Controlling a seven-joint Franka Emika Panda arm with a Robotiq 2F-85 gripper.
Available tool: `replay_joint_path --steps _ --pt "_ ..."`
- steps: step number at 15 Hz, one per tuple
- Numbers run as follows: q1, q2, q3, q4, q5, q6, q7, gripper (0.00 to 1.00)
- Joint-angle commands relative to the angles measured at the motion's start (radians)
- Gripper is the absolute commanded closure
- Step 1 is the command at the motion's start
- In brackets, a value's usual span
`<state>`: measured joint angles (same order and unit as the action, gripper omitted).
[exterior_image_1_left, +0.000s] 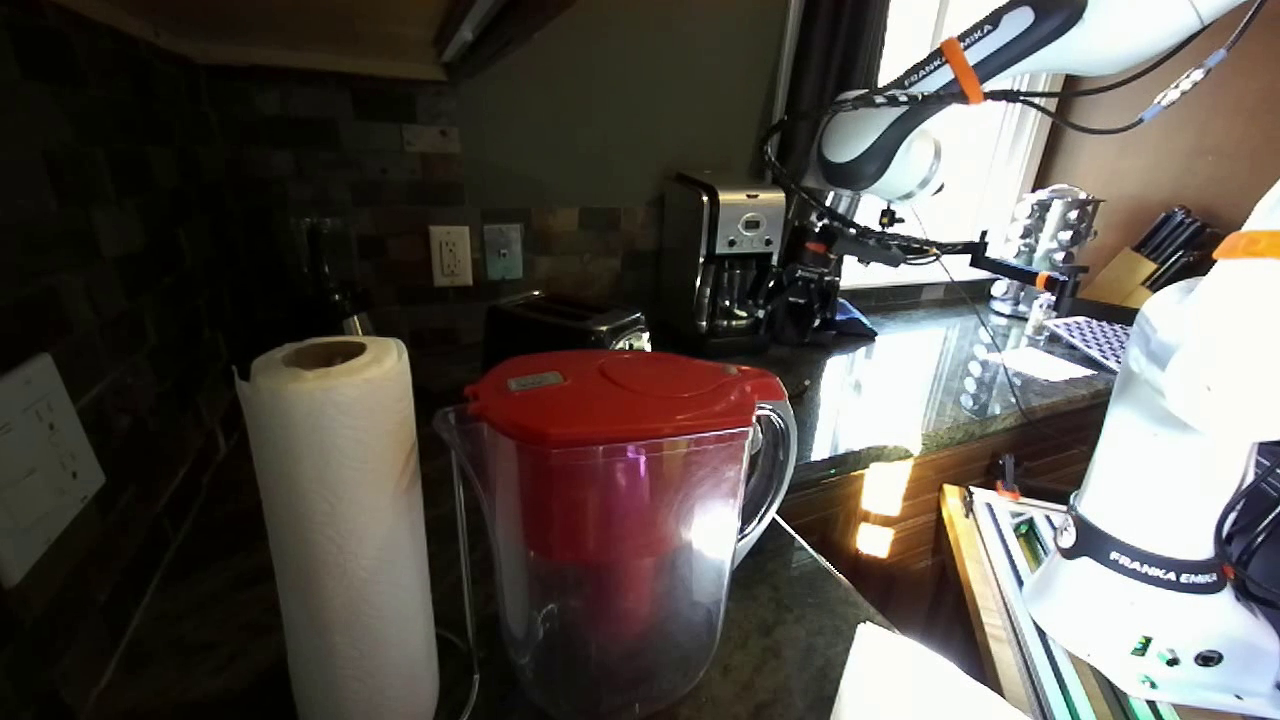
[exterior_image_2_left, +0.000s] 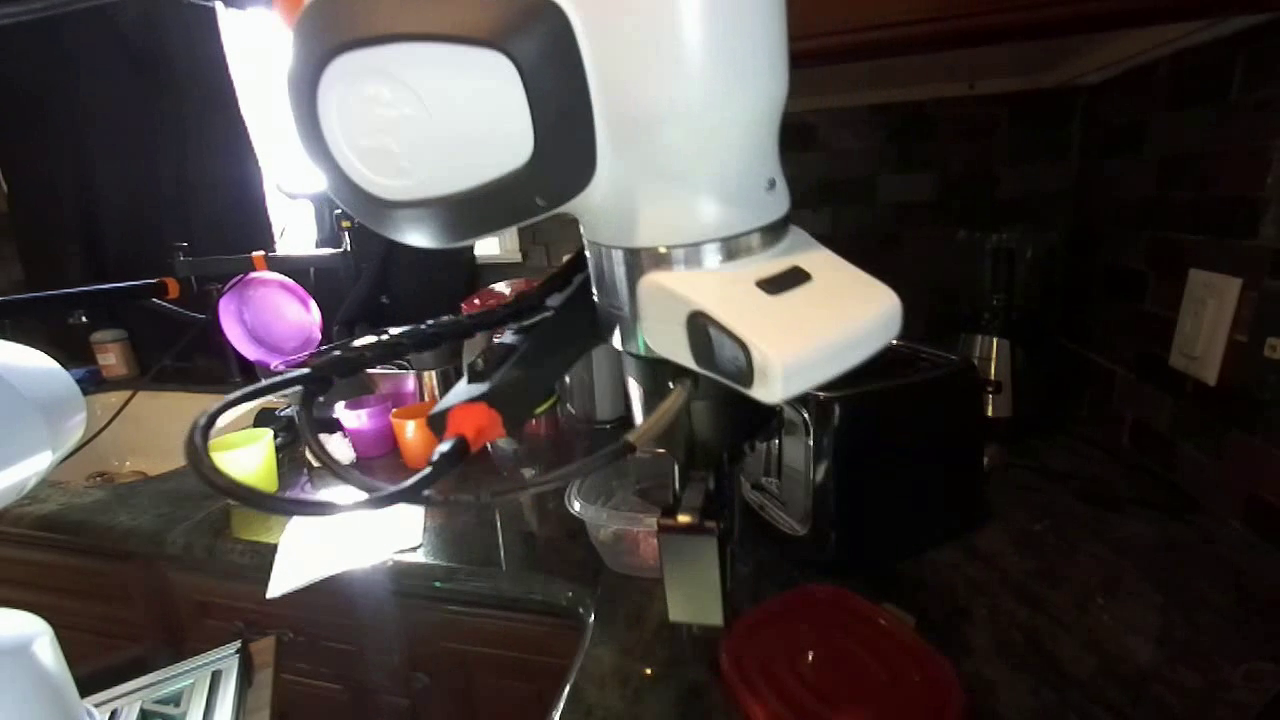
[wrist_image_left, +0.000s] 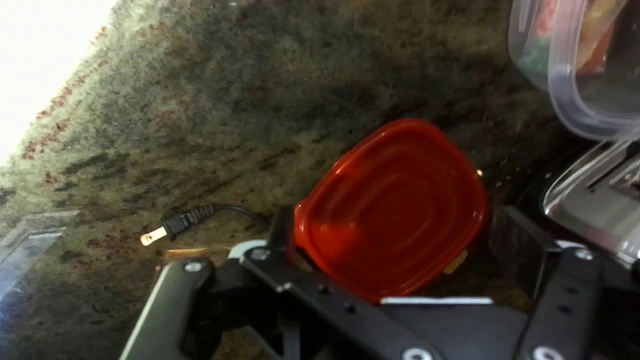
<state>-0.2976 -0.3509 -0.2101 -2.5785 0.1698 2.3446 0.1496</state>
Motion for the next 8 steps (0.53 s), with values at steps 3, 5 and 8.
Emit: replay_joint_path --steps 3,5,8 --pt "0.074 -0.175 0.089 -0.046 -0.102 -0.197 -0.052 0.00" --pt "0.118 -0.184 0.117 -0.034 -0.106 -0.247 -0.087 0.00" --pt "0.194 -0.149 0.156 -0.008 -0.096 -0.266 -0.143 0.00"
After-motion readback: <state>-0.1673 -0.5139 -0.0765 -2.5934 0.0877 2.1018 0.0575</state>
